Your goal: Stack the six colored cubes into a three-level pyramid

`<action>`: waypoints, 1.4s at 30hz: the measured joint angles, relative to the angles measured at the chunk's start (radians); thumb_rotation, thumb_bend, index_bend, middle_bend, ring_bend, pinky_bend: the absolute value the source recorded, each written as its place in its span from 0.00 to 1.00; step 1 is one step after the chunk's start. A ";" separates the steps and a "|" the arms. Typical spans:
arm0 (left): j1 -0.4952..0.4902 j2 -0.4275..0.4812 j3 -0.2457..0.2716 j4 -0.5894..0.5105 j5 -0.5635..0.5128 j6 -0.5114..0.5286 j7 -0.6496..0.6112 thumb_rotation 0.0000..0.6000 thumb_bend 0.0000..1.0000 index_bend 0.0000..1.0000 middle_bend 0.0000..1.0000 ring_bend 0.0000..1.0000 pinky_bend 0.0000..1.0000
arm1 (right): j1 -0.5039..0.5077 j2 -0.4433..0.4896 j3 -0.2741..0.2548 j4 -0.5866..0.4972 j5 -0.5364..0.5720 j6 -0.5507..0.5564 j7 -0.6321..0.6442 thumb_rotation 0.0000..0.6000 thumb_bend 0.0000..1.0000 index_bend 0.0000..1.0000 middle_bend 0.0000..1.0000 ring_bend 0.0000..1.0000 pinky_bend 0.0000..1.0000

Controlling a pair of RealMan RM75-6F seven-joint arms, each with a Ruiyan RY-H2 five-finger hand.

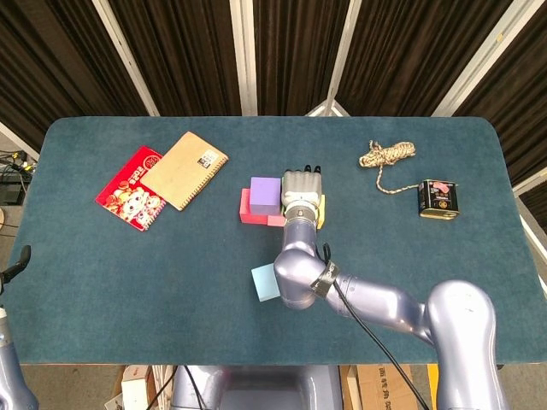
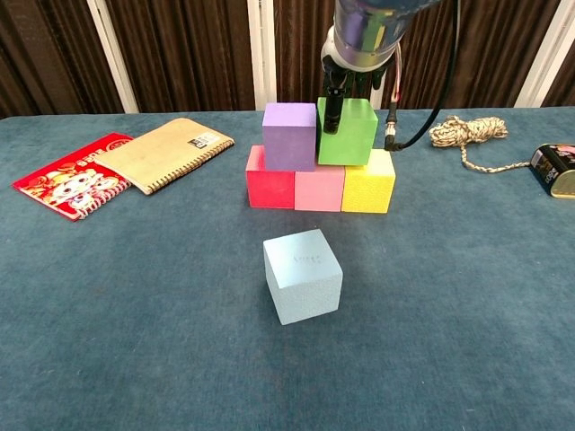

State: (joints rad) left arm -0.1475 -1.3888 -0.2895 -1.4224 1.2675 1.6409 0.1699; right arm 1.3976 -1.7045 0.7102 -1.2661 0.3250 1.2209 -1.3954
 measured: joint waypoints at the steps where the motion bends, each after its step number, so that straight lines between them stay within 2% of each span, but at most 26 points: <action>1: 0.000 0.000 0.000 0.000 0.000 0.000 0.000 1.00 0.31 0.07 0.10 0.00 0.00 | 0.000 0.000 0.000 0.000 0.000 0.000 0.000 1.00 0.53 0.20 0.21 0.05 0.00; 4: 0.000 0.000 0.000 -0.001 0.000 0.000 0.000 1.00 0.31 0.07 0.10 0.00 0.00 | 0.000 0.000 -0.002 0.001 -0.003 0.002 0.001 1.00 0.53 0.20 0.21 0.05 0.00; 15: 0.000 0.000 0.000 -0.001 0.000 0.001 0.000 1.00 0.31 0.07 0.10 0.00 0.00 | -0.003 0.000 -0.007 0.001 -0.004 -0.003 -0.001 1.00 0.41 0.17 0.21 0.04 0.00; 42: -0.001 -0.005 -0.002 0.004 -0.003 0.001 0.005 1.00 0.31 0.07 0.10 0.00 0.00 | 0.004 0.001 -0.008 -0.003 0.010 0.006 -0.017 1.00 0.41 0.15 0.20 0.02 0.00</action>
State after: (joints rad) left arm -0.1488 -1.3942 -0.2917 -1.4186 1.2649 1.6421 0.1745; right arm 1.4019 -1.7037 0.7019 -1.2689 0.3347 1.2264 -1.4125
